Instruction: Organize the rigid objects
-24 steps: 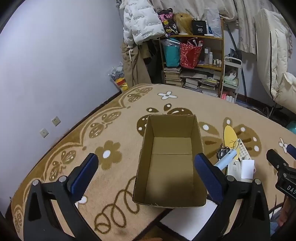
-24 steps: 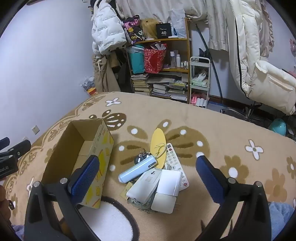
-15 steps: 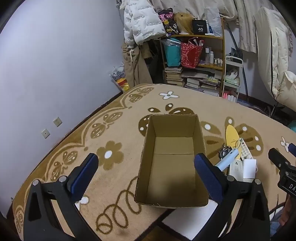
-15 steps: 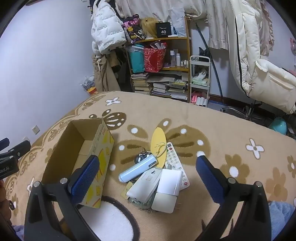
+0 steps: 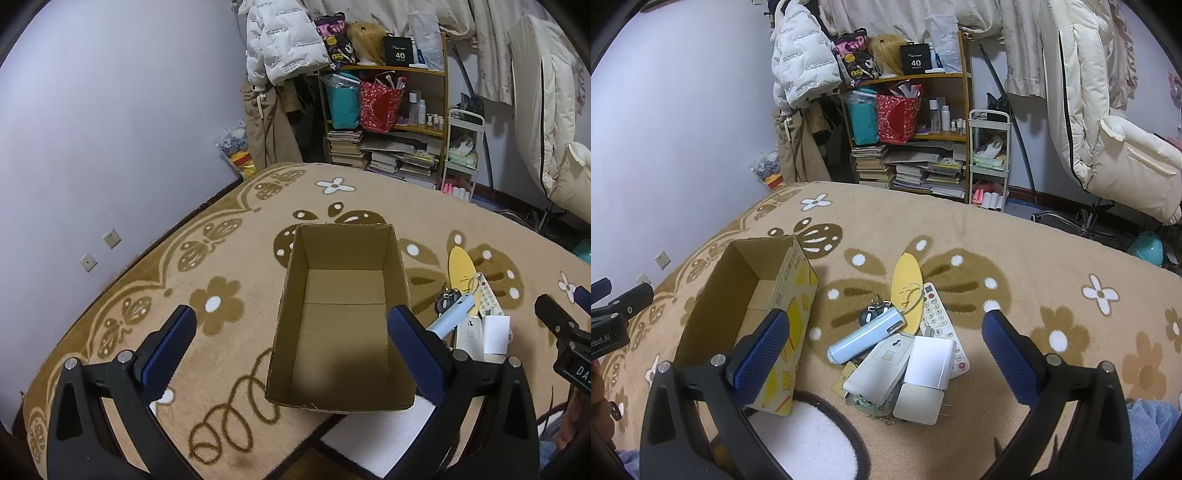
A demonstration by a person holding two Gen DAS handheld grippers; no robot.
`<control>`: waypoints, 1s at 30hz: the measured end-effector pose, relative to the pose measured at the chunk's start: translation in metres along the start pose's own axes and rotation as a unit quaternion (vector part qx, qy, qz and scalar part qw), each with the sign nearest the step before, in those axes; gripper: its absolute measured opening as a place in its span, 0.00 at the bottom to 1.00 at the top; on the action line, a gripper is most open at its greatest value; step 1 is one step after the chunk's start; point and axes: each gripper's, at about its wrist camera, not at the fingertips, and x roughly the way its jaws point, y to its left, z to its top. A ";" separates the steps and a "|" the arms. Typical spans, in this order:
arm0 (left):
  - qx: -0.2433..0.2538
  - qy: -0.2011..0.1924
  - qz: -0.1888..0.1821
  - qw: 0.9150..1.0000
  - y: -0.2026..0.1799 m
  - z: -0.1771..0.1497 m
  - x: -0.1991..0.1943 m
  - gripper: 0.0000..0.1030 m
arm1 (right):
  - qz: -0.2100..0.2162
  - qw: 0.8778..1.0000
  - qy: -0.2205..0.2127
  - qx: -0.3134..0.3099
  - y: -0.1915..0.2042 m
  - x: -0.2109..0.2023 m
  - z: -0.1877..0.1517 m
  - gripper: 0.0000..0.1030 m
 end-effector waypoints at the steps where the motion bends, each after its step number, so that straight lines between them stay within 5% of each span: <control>1: 0.002 0.000 0.003 1.000 -0.001 0.000 0.000 0.99 | 0.001 1.000 0.001 0.000 0.000 0.000 0.000 1.00; 30: 0.008 0.004 0.004 1.000 0.001 0.002 0.002 0.99 | 0.002 1.000 0.005 -0.002 0.003 0.011 -0.008 1.00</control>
